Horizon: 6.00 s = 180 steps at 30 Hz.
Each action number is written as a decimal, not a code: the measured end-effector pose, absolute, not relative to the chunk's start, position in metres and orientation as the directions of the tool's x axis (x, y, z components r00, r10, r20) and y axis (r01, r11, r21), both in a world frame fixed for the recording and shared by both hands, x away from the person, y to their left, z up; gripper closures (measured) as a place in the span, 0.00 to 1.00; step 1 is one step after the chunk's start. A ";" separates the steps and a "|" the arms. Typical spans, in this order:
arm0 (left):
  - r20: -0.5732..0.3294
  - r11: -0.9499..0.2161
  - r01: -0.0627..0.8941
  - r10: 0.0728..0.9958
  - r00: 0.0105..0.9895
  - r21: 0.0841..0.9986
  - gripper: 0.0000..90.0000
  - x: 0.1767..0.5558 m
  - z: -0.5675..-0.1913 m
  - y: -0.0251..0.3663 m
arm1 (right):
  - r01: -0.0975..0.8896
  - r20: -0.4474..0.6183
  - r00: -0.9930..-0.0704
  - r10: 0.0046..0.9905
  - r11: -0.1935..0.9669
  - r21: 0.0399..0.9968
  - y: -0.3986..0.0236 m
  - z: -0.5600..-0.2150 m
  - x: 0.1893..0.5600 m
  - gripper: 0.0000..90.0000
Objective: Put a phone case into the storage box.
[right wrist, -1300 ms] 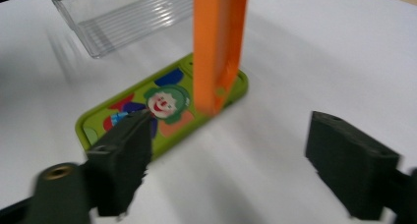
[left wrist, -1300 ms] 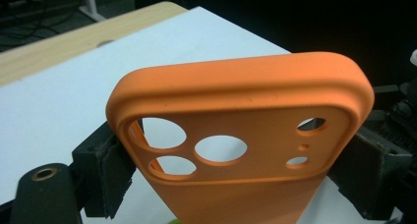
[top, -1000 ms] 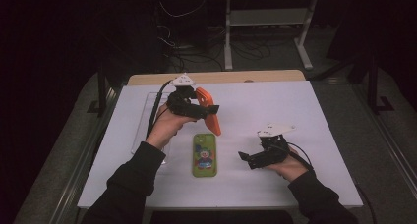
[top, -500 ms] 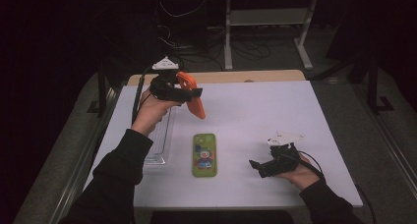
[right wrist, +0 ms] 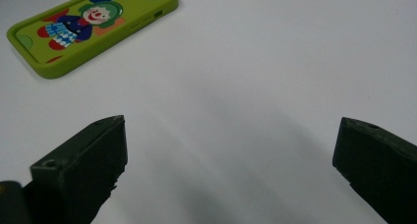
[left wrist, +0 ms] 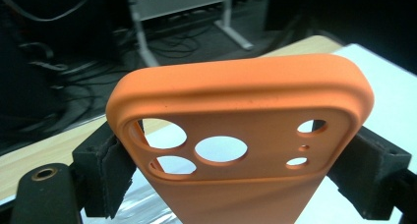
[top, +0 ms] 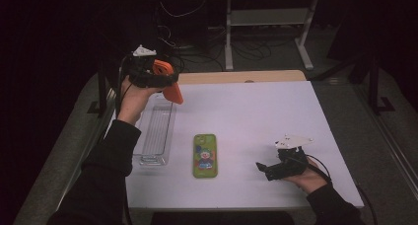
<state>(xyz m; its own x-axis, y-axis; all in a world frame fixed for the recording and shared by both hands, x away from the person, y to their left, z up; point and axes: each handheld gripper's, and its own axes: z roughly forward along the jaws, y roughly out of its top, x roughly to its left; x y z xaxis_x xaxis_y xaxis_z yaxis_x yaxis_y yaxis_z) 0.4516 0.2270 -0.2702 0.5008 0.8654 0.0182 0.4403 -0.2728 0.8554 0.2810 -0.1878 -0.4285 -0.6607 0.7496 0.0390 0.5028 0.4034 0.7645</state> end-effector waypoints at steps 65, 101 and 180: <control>0.136 -0.198 0.651 0.980 0.146 0.733 0.08 0.526 -0.366 0.231 | 0.483 0.019 -0.662 0.750 0.406 0.775 -0.188 -0.426 0.278 0.00; -0.019 -0.327 0.516 0.831 0.556 0.792 0.00 0.450 -0.307 0.261 | 0.501 0.031 -0.656 0.754 0.404 0.766 -0.186 -0.425 0.281 0.00; -0.045 -0.436 0.433 0.661 0.749 0.789 0.00 0.371 -0.363 0.203 | 0.429 0.216 -0.888 0.406 0.561 0.708 0.000 -0.427 0.307 0.98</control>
